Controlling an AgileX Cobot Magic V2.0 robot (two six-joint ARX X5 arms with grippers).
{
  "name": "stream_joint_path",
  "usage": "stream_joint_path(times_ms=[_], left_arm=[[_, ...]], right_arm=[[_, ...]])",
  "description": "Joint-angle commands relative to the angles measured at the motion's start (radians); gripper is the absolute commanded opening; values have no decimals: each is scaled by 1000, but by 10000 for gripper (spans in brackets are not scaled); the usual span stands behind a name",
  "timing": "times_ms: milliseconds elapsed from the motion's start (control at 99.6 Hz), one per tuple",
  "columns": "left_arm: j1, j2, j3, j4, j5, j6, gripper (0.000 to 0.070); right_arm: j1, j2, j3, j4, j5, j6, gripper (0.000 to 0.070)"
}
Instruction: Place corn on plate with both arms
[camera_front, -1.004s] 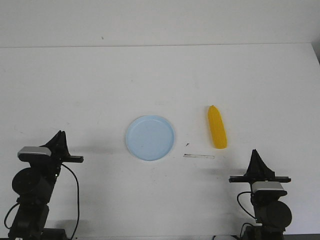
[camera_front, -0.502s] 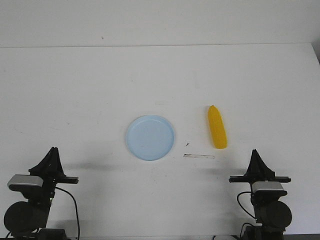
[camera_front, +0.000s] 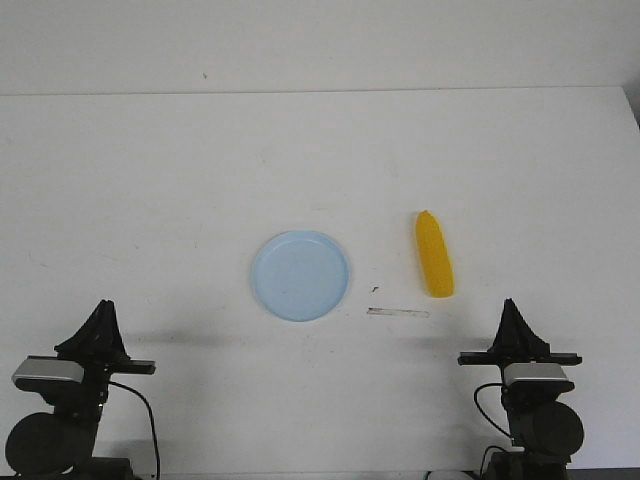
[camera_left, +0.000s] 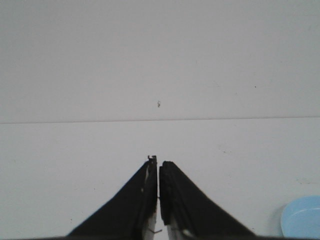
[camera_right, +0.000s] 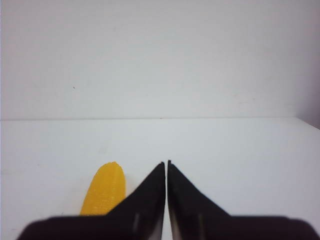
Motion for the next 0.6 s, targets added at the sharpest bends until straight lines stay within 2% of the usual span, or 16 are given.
stream_joint_path(times_ms=[0,592], left_arm=[[0,-2,5,11,-1,13,1],[0,-2,5,5,-1,13,1]], right_arm=[[2,2,-1,10,1,-4,6],[2,2,-1,14,1,-4,6]])
